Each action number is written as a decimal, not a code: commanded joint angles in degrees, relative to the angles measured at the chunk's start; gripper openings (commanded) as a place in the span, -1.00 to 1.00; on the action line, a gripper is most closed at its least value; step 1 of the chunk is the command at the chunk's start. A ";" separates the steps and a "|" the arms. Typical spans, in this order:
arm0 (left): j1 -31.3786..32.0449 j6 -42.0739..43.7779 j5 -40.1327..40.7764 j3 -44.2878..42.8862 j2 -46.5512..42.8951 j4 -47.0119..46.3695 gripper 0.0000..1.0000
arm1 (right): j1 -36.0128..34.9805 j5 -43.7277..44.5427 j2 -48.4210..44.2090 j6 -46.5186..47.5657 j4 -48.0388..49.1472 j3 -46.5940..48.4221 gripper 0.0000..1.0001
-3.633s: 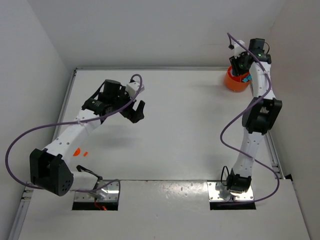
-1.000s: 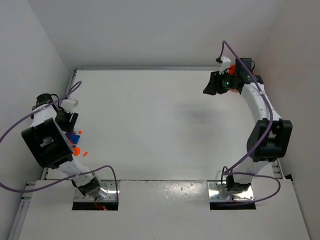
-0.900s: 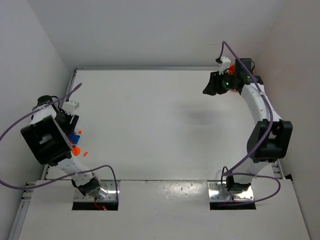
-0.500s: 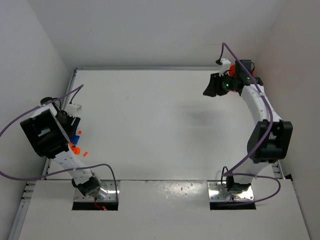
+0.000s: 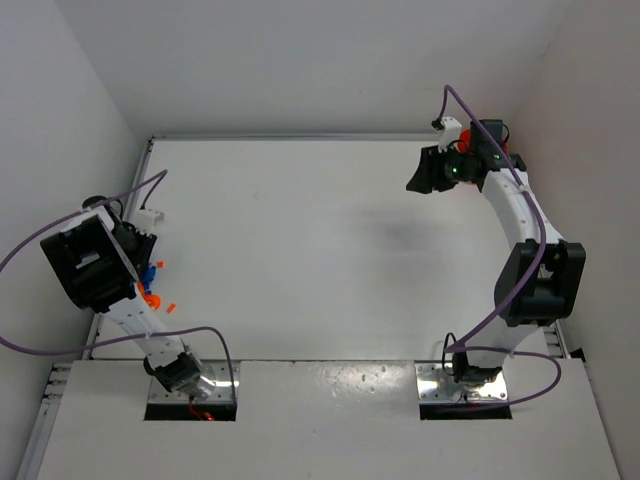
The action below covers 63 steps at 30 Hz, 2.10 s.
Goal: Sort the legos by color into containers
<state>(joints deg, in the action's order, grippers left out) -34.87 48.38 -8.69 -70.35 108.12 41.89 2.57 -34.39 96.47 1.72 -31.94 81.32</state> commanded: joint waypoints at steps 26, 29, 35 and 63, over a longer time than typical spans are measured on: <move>53.40 -34.57 -22.52 7.60 -35.44 -13.41 -0.47 | -11.79 -25.55 -5.50 -46.89 30.53 -17.51 0.07; 58.86 -36.86 -19.53 5.23 -32.54 -13.41 -0.47 | -16.00 -24.93 -4.36 -46.89 30.54 -16.99 0.09; 66.58 -38.27 -14.00 3.38 -30.16 -14.73 -0.47 | -23.04 -23.80 -0.67 -49.35 31.41 -15.85 0.09; 69.33 -38.27 -12.50 3.37 -30.07 -14.73 -0.47 | -33.32 -22.12 7.87 -51.64 33.08 -10.38 -0.18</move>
<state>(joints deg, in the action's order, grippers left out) 34.02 10.90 -20.69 -65.21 78.76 29.43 -29.87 -55.77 105.10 -49.06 -1.37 70.11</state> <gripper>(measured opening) 0.417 0.449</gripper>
